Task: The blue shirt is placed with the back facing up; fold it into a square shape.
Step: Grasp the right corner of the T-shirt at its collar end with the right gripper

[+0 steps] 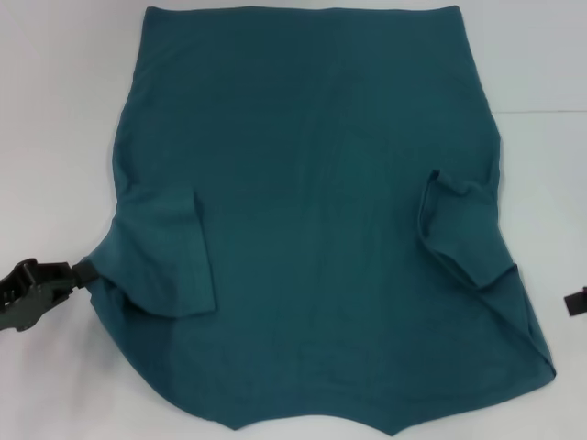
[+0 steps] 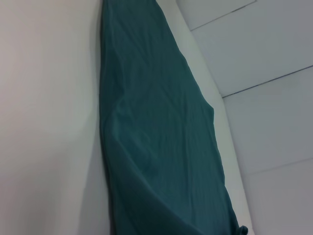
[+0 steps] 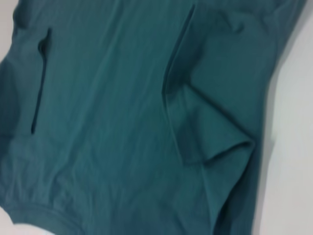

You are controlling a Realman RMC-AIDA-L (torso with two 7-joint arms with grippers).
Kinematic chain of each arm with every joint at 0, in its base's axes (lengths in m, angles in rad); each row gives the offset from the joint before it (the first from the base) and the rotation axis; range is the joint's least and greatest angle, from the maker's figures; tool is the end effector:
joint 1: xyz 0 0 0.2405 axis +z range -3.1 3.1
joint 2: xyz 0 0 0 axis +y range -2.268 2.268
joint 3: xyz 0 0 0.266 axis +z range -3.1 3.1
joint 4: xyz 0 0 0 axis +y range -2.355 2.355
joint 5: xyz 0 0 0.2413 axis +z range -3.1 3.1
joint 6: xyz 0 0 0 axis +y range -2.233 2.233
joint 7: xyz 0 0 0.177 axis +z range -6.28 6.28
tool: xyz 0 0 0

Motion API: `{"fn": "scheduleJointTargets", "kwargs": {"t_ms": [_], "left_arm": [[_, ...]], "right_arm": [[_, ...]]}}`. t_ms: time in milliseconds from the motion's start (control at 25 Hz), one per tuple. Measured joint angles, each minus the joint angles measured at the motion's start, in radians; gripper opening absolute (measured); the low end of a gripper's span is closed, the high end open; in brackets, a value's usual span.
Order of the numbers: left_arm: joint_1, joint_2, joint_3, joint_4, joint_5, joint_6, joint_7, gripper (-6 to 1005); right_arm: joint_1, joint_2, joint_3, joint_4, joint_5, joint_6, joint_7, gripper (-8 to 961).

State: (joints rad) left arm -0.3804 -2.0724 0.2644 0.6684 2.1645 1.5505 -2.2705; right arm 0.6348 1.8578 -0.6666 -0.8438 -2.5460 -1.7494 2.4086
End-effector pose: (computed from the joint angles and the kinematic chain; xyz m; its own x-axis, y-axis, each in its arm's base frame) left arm -0.3780 0.3245 0.0198 -0.1909 0.7640 0.6163 0.9516 -0.0100 0.3072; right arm 0.3256 0.3820 0.0832 0.2950 -0.9511 -0.0915 -0.9402 -0.2719 -0.2051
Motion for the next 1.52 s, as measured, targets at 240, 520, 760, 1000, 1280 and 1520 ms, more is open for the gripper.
{"fn": "scheduleJointTargets", "kwargs": {"t_ms": [240,520,760,1000,1280,1520], "left_arm": [[0.003,0.000,-0.001,0.000,0.000,-0.004,0.001,6],[0.004,-0.001,-0.001,-0.008,0.000,-0.011,0.003,5],[0.001,-0.002,-0.001,-0.018,0.000,-0.015,0.005,5],[0.000,-0.002,-0.001,-0.021,0.001,-0.018,0.005,6],[0.000,-0.002,-0.001,-0.022,0.002,-0.025,0.005,6],[0.000,-0.002,-0.001,-0.023,0.002,-0.028,0.004,6]], "right_arm": [[0.010,0.015,-0.009,0.002,0.006,-0.006,-0.023,493],[0.002,0.015,-0.032,0.009,-0.004,-0.025,-0.024,689],[0.000,0.029,-0.042,0.017,-0.052,-0.019,-0.027,699],[0.008,0.057,-0.043,0.025,-0.112,0.017,-0.029,628],[0.012,0.072,-0.052,0.035,-0.117,0.046,-0.032,592],[0.011,0.073,-0.067,0.054,-0.119,0.066,-0.032,592]]}}
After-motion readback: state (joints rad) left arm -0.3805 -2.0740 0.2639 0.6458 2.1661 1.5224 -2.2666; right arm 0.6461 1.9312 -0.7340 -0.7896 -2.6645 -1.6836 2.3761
